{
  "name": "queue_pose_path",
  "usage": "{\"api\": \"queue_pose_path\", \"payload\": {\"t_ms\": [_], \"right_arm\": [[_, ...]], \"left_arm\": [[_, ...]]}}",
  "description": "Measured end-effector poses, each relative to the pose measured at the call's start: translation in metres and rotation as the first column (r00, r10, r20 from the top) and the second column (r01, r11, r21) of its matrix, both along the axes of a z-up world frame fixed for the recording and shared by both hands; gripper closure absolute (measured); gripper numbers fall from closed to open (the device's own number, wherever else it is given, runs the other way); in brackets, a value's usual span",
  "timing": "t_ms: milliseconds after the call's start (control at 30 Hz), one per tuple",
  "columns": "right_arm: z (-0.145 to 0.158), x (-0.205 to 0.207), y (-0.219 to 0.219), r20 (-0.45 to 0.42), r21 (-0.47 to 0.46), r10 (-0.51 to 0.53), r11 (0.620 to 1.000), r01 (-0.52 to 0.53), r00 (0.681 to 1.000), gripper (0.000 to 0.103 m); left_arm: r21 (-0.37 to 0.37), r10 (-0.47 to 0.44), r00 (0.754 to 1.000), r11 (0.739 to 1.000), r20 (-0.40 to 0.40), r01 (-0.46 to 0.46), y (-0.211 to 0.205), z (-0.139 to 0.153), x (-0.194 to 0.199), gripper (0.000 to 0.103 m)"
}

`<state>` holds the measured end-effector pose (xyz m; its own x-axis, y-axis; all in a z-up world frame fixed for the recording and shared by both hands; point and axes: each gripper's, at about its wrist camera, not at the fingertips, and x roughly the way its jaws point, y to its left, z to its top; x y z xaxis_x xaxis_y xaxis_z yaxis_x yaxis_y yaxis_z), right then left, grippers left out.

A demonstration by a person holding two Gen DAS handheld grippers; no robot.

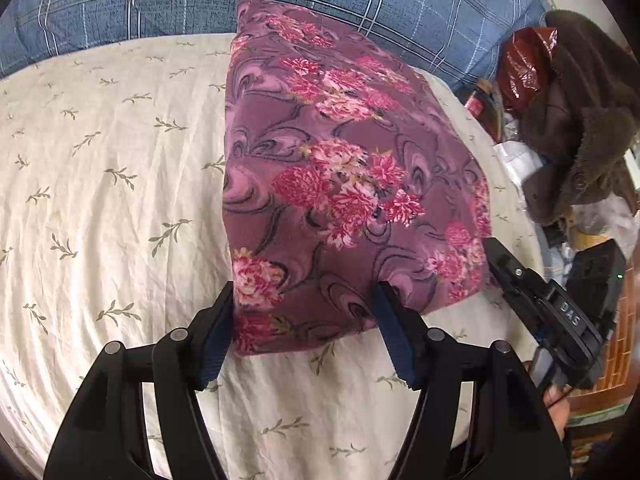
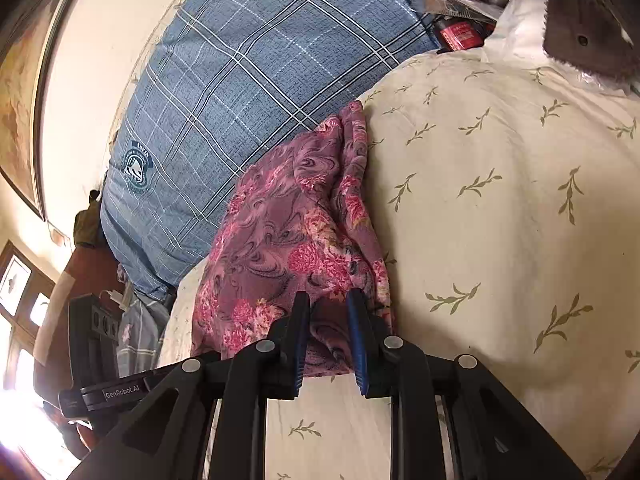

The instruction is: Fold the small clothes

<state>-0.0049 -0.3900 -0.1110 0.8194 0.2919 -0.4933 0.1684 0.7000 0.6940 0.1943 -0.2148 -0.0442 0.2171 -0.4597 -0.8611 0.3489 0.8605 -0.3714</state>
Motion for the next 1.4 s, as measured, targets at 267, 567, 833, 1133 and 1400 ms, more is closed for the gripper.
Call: {"api": "queue_pose_path", "payload": {"t_ms": [267,567,833,1133,1400], "right_arm": [[0.064,0.042,-0.039,0.035,-0.027,-0.042,0.999,0.043,0.999,0.052],[0.029,0.191,-0.052,-0.229,0.0,0.042,0.999,-0.043,0.972,0.057],[0.055,0.196,-0.053,-0.133,-0.226,0.041,0.972,-0.071,0.99,0.098],[0.067,0.136,-0.039,0.004,-0.1,0.187,0.978,-0.186,0.982,0.091],[0.06,0.091,-0.023,-0.093,-0.18,0.15,0.97,-0.165,0.984,0.085]], "left_arm": [[-0.122,0.108,0.993,0.987,0.05,-0.102,0.038,0.038,0.066,0.037],[-0.135,0.138,0.979,0.978,-0.147,-0.158,-0.002,-0.001,0.173,0.037],[-0.097,0.165,0.981,0.98,-0.097,-0.175,-0.03,-0.02,0.194,0.039],[-0.248,0.08,0.997,0.966,0.01,-0.075,0.004,0.032,0.114,0.042],[-0.153,0.03,0.999,0.988,-0.045,-0.036,0.007,0.005,0.073,0.043]]}}
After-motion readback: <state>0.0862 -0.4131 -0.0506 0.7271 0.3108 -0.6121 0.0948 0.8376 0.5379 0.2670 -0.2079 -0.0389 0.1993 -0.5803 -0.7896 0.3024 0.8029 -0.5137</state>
